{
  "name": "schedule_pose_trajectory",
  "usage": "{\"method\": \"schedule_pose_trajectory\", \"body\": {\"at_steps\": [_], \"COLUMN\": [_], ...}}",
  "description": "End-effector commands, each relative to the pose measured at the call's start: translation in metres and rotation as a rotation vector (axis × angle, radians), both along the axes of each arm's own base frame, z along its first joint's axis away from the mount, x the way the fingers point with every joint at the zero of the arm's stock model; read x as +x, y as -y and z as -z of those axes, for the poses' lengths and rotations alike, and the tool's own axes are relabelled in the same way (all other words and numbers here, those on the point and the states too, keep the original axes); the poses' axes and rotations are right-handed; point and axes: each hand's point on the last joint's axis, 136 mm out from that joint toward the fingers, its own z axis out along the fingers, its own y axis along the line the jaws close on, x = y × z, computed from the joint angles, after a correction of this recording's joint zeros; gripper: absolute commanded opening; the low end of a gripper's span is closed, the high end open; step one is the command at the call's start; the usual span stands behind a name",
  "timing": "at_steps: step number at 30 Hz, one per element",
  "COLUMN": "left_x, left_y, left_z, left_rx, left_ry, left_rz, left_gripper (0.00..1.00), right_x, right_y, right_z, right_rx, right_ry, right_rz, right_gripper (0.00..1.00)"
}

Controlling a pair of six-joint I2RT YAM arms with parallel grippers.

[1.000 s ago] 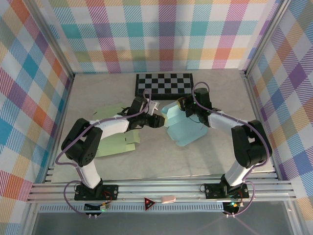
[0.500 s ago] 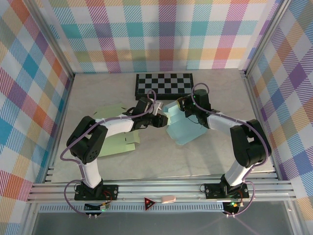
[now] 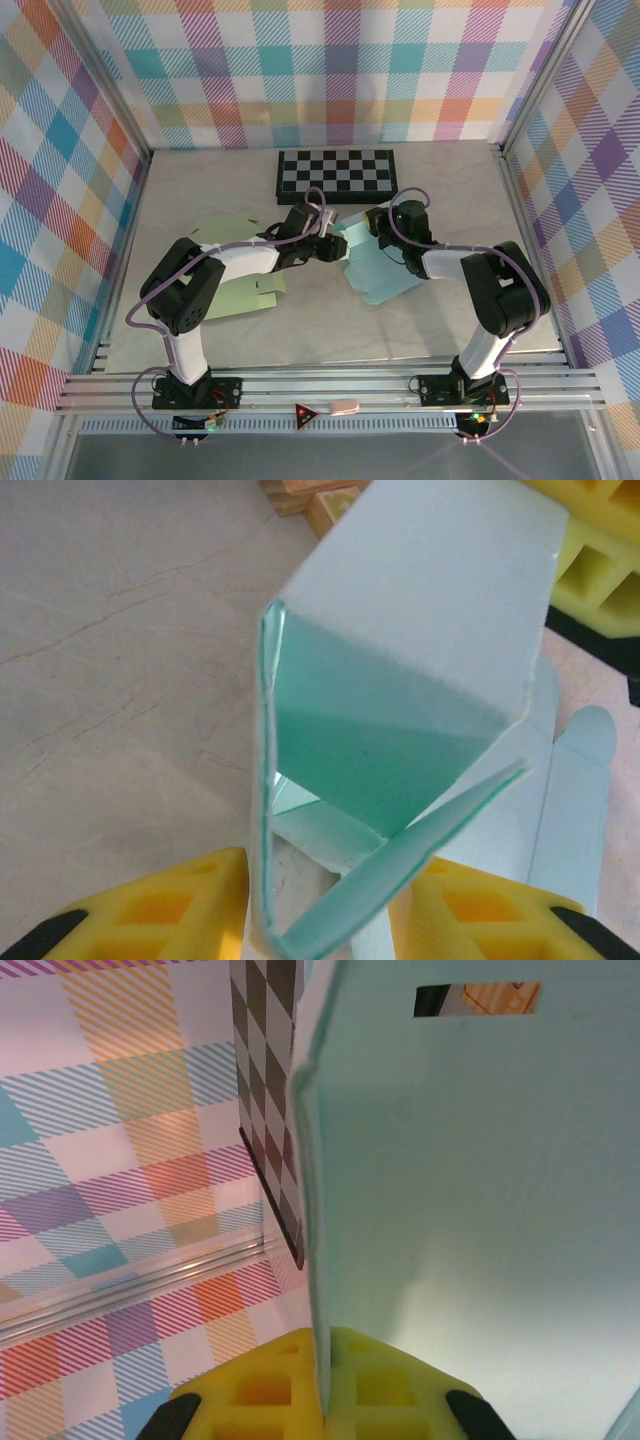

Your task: Fold the paper box

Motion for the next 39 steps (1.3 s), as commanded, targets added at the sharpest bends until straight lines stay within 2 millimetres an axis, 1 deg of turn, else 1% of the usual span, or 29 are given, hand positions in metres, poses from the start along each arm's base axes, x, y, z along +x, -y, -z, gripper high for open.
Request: {"method": "schedule_pose_trajectory", "body": {"at_steps": [1, 7, 11, 16, 22, 24, 28, 32, 35, 39], "left_x": [-0.005, -0.01, -0.015, -0.018, -0.025, -0.028, -0.035, -0.038, -0.041, -0.044], "left_y": [0.007, 0.008, 0.008, -0.006, -0.024, -0.028, -0.029, -0.031, -0.028, -0.026], "left_z": [0.002, -0.01, -0.009, -0.007, -0.013, -0.013, -0.01, -0.007, -0.006, -0.006], "left_rx": [-0.005, -0.02, -0.009, 0.038, 0.089, 0.094, 0.1, 0.107, 0.097, 0.079], "left_ry": [0.013, 0.027, 0.023, 0.036, 0.056, 0.052, 0.041, 0.039, 0.03, 0.024], "left_rz": [-0.005, -0.022, -0.011, -0.04, -0.048, -0.033, 0.0, 0.007, 0.028, 0.042], "left_gripper": [0.4, 0.4, 0.4, 0.42, 0.45, 0.45, 0.45, 0.44, 0.43, 0.42], "right_x": [0.003, 0.006, 0.001, -0.015, -0.022, -0.026, -0.034, -0.035, -0.035, -0.032], "right_y": [-0.005, -0.006, -0.003, 0.0, -0.015, -0.016, -0.012, -0.014, -0.017, -0.024], "right_z": [-0.009, -0.021, -0.028, -0.033, -0.036, -0.033, -0.019, -0.014, -0.009, -0.011], "right_rx": [0.04, 0.056, 0.08, 0.09, 0.107, 0.106, 0.08, 0.091, 0.095, 0.125], "right_ry": [0.038, 0.059, 0.078, 0.097, 0.121, 0.12, 0.115, 0.146, 0.157, 0.195], "right_rz": [0.001, 0.004, 0.014, 0.001, 0.001, 0.01, 0.016, 0.002, -0.017, -0.048], "right_gripper": [0.0, 0.0, 0.0, 0.0, 0.0, 0.0, 0.0, 0.0, 0.0, 0.0]}}
